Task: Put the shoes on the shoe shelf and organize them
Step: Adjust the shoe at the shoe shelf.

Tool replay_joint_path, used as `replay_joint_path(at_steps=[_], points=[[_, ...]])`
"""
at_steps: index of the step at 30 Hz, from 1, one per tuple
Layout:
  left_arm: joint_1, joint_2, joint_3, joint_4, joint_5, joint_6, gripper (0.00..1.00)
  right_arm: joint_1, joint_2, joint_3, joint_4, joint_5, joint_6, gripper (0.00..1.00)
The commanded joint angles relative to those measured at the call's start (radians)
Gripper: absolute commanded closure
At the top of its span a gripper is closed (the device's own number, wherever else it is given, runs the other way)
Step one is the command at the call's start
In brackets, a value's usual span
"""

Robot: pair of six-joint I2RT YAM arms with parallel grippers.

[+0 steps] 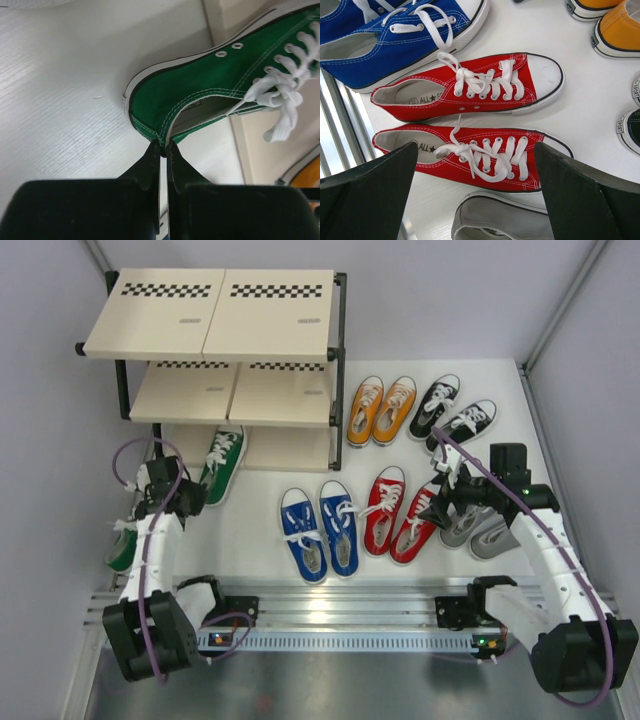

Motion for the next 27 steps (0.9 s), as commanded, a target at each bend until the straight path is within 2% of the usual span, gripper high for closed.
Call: replay_joint_path(at_steps=[1, 15, 27], points=[[0.002, -0.048, 0.012, 0.165, 0.066, -0.061, 1.00, -0.013, -0.004, 0.033, 0.008, -0.037, -0.021, 0.01], [0.003, -0.012, -0.045, 0.437, 0.058, -0.334, 1.00, -0.016, -0.001, 0.031, 0.005, -0.037, -0.023, 0.01], [0.002, 0.137, -0.068, 0.612, 0.059, -0.365, 1.00, -0.014, 0.005, 0.030, 0.007, -0.037, -0.023, 0.01]])
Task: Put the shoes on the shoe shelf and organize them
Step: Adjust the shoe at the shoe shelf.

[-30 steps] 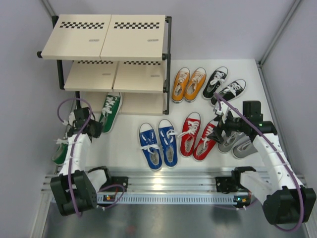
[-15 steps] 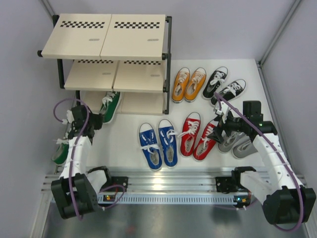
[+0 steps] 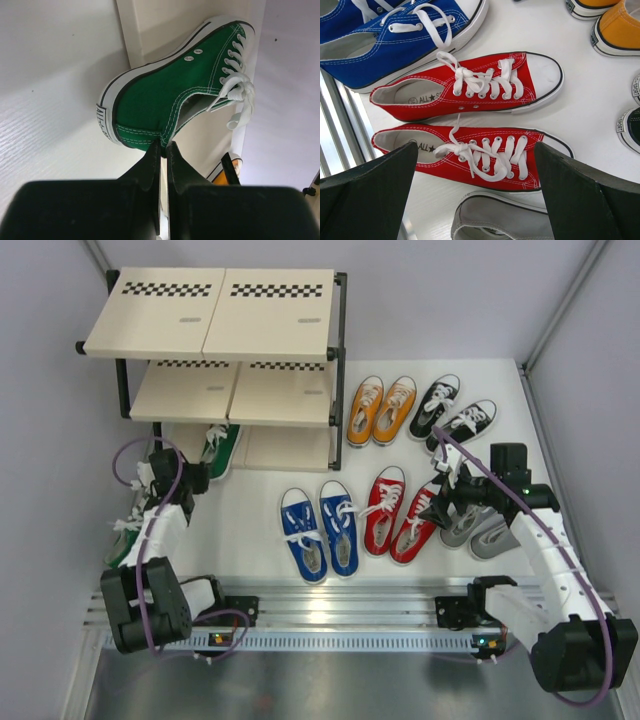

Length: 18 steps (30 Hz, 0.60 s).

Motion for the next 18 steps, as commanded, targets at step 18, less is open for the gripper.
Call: replay_joint_path(at_steps=[18], points=[[0.002, 0.080, 0.011, 0.287, 0.095, 0.014, 0.70, -0.010, 0.006, 0.030, 0.012, -0.034, -0.019, 0.01]])
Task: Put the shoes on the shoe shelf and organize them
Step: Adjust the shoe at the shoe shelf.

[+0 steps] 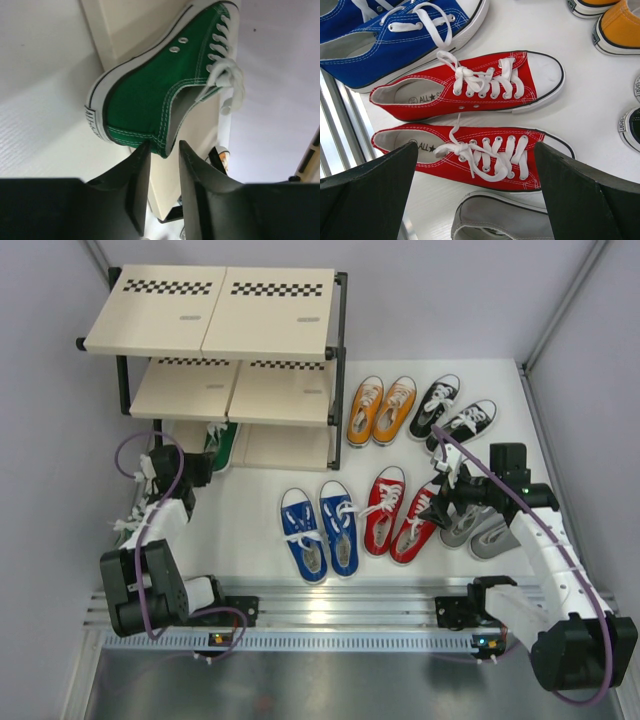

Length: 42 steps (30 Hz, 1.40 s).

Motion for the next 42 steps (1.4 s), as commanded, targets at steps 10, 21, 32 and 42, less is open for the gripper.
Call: replay_joint_path(at_steps=[10, 21, 32, 42], points=[[0.002, -0.245, 0.076, -0.254, -0.064, 0.157, 0.43, -0.011, -0.011, 0.030, 0.012, -0.038, -0.017, 0.01], [0.003, -0.379, 0.264, -0.849, -0.442, 0.416, 0.20, -0.011, 0.004, 0.039, 0.007, -0.043, -0.012, 0.01], [0.039, -0.235, 0.313, -0.957, -0.762, 0.484, 0.02, -0.013, 0.057, 0.047, 0.021, -0.043, 0.017, 0.01], [0.138, -0.077, 0.346, -0.850, -0.789, 0.582, 0.02, -0.011, 0.086, 0.042, 0.039, -0.028, 0.029, 0.01]])
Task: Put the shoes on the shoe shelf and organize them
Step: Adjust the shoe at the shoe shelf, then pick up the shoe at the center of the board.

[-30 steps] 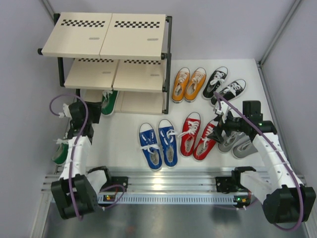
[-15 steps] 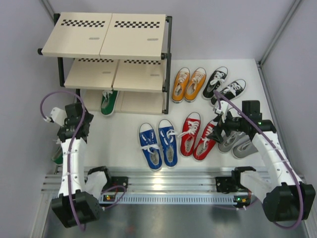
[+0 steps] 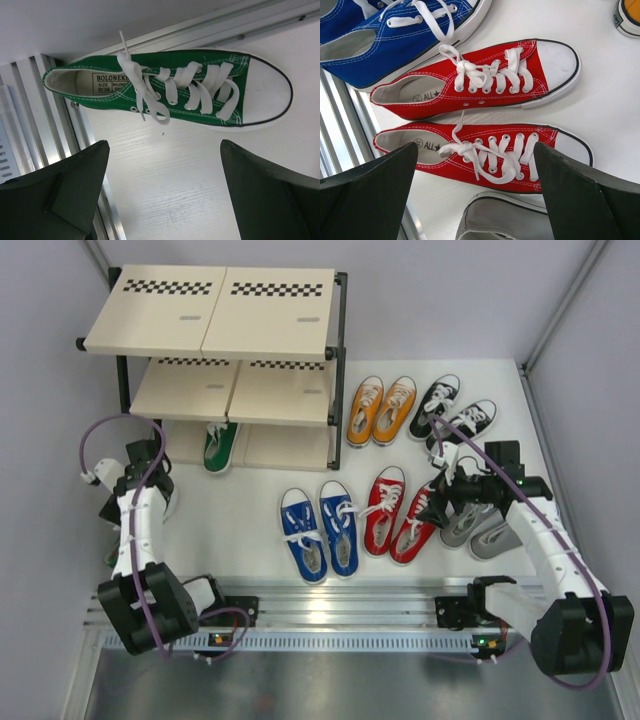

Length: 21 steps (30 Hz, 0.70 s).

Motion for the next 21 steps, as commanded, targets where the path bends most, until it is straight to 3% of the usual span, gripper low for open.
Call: replay_joint_path(at_steps=[1, 12, 21], points=[[0.043, 0.045, 0.042, 0.075, -0.061, 0.082, 0.02, -0.011, 0.002, 0.041, 0.039, -0.020, 0.005, 0.01], [0.157, 0.036, -0.063, 0.344, 0.111, 0.292, 0.02, -0.011, -0.012, 0.038, 0.024, -0.051, -0.010, 0.00], [0.172, 0.156, -0.079, 0.387, 0.142, 0.297, 0.02, -0.011, -0.039, 0.038, 0.002, -0.069, -0.038, 0.01]])
